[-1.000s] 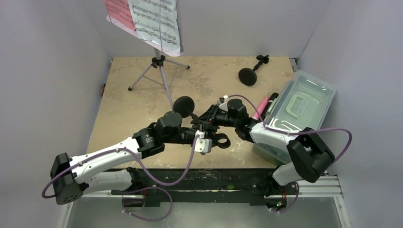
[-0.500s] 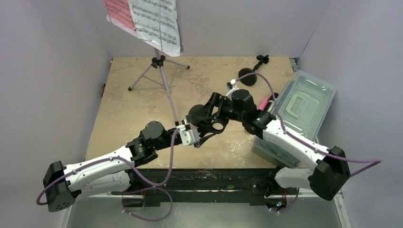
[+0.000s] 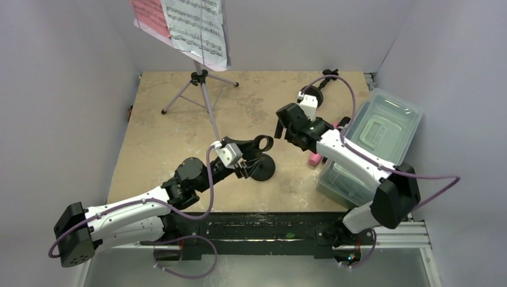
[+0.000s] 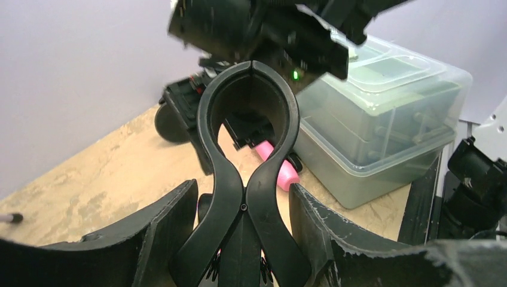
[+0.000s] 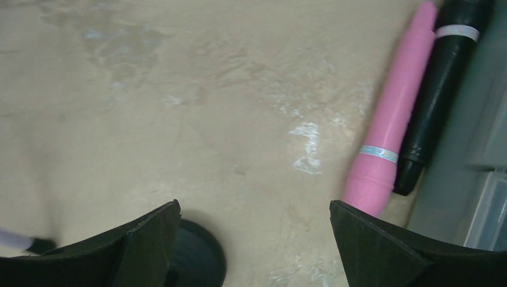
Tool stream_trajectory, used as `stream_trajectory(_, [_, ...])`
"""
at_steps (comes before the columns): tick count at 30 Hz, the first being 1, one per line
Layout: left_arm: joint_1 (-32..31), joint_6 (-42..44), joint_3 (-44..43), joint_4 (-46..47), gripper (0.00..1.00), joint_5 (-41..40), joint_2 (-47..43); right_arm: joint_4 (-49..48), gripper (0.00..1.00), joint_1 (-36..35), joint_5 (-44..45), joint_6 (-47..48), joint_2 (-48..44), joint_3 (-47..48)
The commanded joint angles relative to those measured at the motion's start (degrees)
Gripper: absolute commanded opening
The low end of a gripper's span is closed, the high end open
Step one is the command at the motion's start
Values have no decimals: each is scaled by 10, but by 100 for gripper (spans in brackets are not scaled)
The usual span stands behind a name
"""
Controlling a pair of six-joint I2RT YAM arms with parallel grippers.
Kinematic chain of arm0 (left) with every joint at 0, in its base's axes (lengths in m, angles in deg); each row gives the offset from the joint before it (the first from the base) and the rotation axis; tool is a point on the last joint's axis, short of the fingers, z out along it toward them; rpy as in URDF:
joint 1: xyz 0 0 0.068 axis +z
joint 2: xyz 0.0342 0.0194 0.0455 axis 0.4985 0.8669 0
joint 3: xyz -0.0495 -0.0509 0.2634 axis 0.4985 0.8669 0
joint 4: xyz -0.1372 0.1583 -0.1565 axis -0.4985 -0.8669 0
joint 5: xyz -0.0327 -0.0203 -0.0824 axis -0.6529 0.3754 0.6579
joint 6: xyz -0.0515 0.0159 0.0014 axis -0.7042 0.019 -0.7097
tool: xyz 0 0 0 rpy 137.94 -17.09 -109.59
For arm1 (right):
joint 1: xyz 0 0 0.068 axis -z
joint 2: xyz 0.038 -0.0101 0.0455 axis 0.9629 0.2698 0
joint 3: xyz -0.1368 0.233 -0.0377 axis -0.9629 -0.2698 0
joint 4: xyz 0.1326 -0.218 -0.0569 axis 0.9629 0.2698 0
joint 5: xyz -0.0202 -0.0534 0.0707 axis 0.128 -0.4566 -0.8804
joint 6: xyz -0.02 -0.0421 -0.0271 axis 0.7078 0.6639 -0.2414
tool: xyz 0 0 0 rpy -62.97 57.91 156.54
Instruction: Set up the instrument practice props
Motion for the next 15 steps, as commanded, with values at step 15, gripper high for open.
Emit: stream_trajectory(15, [-1,-73,-110,-168,0,-103,18,241,99,105,212,-222,232,134])
